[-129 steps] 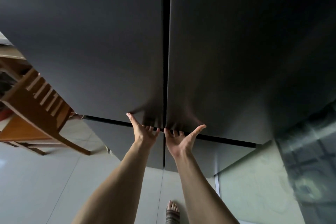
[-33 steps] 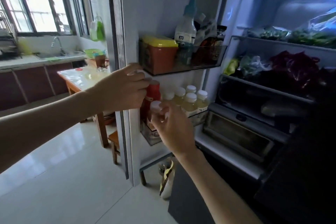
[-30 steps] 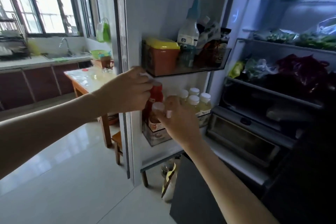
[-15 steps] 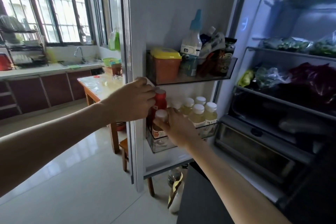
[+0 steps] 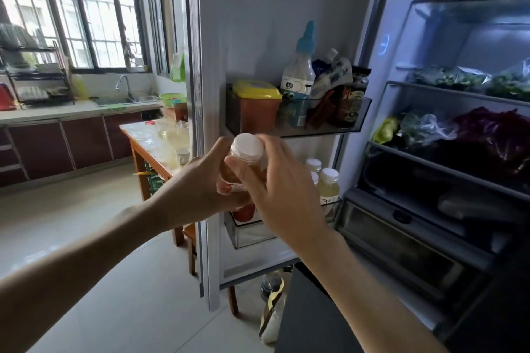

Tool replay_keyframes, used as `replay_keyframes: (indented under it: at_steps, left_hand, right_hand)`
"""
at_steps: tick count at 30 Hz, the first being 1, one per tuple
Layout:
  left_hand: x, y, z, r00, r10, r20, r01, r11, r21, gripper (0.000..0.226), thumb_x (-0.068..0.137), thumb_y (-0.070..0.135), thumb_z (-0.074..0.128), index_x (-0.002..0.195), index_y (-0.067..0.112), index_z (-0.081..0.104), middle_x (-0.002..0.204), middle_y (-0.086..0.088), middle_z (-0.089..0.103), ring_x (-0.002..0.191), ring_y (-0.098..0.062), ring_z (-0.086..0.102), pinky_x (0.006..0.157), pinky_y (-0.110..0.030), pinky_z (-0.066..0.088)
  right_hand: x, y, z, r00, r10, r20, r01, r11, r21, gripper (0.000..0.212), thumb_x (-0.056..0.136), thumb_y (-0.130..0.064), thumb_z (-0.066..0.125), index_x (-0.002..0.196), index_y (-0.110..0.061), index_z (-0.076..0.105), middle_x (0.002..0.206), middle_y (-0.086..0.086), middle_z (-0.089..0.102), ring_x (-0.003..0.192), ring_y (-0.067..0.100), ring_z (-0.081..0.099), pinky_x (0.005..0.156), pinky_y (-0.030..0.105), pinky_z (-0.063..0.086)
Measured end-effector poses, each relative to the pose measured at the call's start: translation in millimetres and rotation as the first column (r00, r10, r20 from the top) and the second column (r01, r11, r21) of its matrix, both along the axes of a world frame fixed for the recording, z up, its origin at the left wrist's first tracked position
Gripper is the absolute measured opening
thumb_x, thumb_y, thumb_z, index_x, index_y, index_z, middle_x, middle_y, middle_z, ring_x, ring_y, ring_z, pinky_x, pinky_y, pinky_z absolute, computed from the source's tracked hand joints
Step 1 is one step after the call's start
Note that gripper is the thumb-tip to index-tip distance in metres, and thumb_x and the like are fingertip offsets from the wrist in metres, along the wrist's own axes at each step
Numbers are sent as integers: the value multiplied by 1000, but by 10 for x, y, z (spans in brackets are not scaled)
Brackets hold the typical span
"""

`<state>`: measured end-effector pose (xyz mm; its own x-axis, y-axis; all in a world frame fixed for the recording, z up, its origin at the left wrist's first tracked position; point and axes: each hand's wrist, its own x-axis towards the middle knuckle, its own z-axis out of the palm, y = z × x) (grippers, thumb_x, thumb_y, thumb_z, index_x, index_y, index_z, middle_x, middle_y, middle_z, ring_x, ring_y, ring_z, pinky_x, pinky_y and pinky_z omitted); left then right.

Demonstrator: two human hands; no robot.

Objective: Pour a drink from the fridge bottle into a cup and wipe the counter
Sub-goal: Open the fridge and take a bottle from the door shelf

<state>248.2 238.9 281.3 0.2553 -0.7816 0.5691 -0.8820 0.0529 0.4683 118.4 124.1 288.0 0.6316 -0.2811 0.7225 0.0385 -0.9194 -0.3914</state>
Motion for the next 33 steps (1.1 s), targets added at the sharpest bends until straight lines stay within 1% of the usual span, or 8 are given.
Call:
replay_keyframes:
  at_steps: [3,7,12,17,21,27,30,33]
  left_hand:
    - [5,126,15,997,71,-29,-73,994,-82,73,71,32,86,127,29,39,104,25,62,91,13,65,69,-10,54]
    - [98,302,25,968,210,-135,-227,966,-121,77,67,38,89,126,33,41,106,21,66,93,8,66,70,-10,54]
    - [165,419,99,958,239,-161,-261,955,-140,76,65,39,89,123,36,40,103,24,64,92,18,61,69,-2,49]
    - [161,405,139,968,237,-80,-246,959,-142,79,66,43,86,128,27,41,106,17,66,92,7,66,73,-12,54]
    - [105,344,163,967,217,-133,-234,963,-132,71,66,37,89,118,35,41,100,26,63,91,19,61,67,-3,49]
    - [-65,335,197,975,106,-198,-135,981,-136,71,64,41,87,118,45,42,94,29,67,92,20,61,64,-3,49]
    - [-236,301,225,980,22,-198,-46,992,-115,66,65,45,87,116,46,46,105,35,67,94,11,66,71,-14,55]
    - [-427,214,233,976,-83,-199,64,993,-97,67,69,45,86,123,37,48,110,18,72,99,-2,70,81,-36,61]
  right_hand:
    - [23,45,214,999,5,-33,-8,994,-111,54,99,-59,47,133,-17,55,124,-4,63,96,5,63,79,14,50]
    - [245,-9,581,983,-78,168,131,932,-339,41,100,-36,50,128,-8,61,123,7,68,113,19,62,98,29,49]
    - [652,-192,719,973,-226,55,223,835,-503,21,96,-18,59,113,-6,64,113,8,64,103,26,60,95,34,49]
    - [671,-202,647,964,-231,130,264,811,-522,21,93,-14,63,110,-4,68,113,10,65,102,29,59,97,38,50]
    - [583,-199,602,966,-227,122,258,827,-499,29,92,-13,63,118,-2,68,118,10,65,106,28,58,100,38,50]
    - [266,-231,597,968,-223,112,249,842,-479,34,93,-14,64,125,-3,65,125,8,64,115,24,56,107,34,46]
    - [21,-254,584,969,-216,120,247,846,-472,34,93,-12,65,127,-4,64,124,6,63,116,20,52,108,31,45]
    - [-246,-295,581,966,-240,94,256,851,-459,36,93,-9,66,129,-3,62,127,6,61,121,19,50,110,27,41]
